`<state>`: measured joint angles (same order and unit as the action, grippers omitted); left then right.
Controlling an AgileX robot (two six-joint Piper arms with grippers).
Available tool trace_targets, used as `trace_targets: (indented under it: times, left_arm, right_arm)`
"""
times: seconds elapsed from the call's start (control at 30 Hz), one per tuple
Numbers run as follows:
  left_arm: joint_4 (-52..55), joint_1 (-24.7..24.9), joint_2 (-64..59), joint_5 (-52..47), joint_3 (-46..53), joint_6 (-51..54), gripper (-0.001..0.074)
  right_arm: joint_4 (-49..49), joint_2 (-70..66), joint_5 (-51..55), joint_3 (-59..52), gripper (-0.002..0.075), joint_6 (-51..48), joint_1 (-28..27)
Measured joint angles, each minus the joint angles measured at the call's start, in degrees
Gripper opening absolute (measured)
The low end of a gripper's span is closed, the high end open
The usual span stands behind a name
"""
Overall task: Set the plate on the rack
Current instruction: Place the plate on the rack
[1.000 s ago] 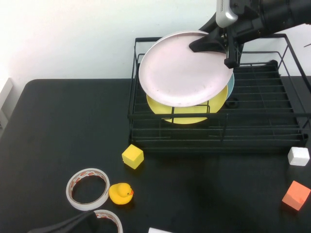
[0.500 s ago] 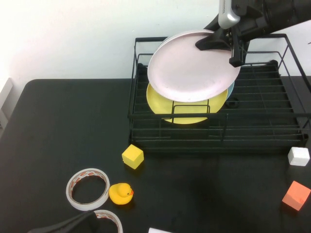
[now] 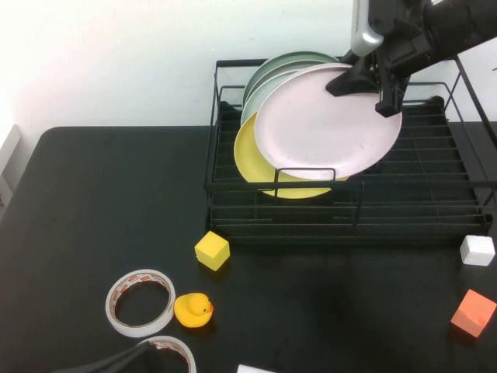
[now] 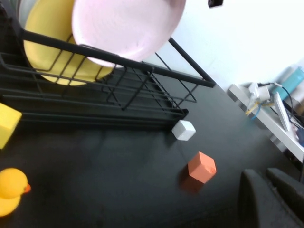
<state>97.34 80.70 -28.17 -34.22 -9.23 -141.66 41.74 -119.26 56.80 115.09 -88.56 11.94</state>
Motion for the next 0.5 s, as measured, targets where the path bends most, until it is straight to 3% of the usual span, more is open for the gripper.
trace_targets:
  times: [0.13, 0.5]
  left_arm:
    - [0.0, 0.0, 0.0, 1.6, 0.0, 0.0, -0.0001]
    - [0.0, 0.0, 0.0, 3.9, 0.0, 0.0, -0.0001]
  right_arm:
    - [1.1, 0.0, 0.0, 0.0, 0.0141, 0.2, 0.0]
    - [5.3, 0.0, 0.5, 0.0, 0.0275, 0.8, 0.0]
